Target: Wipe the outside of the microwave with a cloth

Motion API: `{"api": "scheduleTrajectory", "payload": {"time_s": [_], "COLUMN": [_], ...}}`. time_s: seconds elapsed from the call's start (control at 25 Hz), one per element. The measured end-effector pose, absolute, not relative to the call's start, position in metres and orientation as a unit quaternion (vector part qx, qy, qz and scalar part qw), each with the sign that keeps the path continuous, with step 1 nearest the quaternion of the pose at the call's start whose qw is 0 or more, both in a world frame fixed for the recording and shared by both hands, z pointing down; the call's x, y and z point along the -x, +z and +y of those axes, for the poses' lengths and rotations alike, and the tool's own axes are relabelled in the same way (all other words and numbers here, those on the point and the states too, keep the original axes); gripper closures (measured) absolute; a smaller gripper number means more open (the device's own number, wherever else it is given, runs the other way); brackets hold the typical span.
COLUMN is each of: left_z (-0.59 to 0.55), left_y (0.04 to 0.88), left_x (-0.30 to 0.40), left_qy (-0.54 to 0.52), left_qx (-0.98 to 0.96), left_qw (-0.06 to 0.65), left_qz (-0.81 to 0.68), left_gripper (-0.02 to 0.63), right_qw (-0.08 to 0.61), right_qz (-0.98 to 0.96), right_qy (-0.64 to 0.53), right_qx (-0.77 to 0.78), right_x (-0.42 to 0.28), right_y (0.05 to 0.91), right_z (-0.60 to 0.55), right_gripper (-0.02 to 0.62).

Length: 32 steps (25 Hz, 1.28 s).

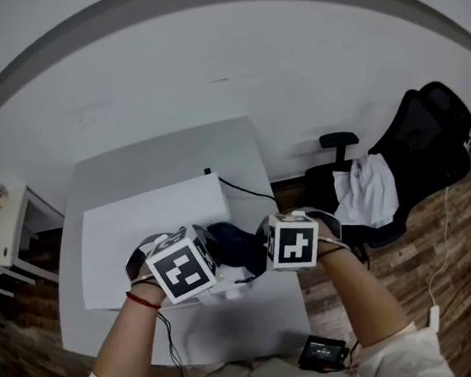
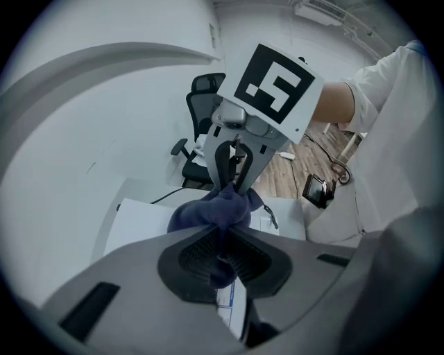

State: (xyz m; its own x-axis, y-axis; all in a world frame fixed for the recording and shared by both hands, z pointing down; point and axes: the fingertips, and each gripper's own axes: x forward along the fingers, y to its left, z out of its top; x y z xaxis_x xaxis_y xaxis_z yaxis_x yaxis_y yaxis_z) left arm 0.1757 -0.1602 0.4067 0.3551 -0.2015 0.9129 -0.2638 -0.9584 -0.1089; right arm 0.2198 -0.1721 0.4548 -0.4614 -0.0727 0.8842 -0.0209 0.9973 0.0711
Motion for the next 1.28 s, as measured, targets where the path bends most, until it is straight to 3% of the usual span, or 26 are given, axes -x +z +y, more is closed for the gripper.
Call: {"api": "scheduleTrajectory", "payload": {"time_s": [0.2,0.52,1.28], "left_z": [-0.162,-0.164,-0.129], "left_y": [0.418,0.425,0.438], "left_x": [-0.193,-0.208,-0.221], "left_qy": [0.588,0.618,0.657], "left_qx": [-0.792,-0.76,-0.727], "left_qw": [0.065,0.107,0.157], "left_qz": [-0.15,-0.171,-0.122], "left_gripper": [0.574,0.572,0.572], "right_qw": [0.516,0.457,0.452], "right_qz": [-0.855,-0.883,-0.873], "right_qy": [-0.027,0.026,0.043], "right_qx": [0.042,0.104,0.179], "right_x": [-0.22,-0.207,-0.204], "right_y": [0.484,0.509,0.52], "right_z": [-0.178,-0.176,-0.134], "right_gripper": [0.506,0.506,0.506]}}
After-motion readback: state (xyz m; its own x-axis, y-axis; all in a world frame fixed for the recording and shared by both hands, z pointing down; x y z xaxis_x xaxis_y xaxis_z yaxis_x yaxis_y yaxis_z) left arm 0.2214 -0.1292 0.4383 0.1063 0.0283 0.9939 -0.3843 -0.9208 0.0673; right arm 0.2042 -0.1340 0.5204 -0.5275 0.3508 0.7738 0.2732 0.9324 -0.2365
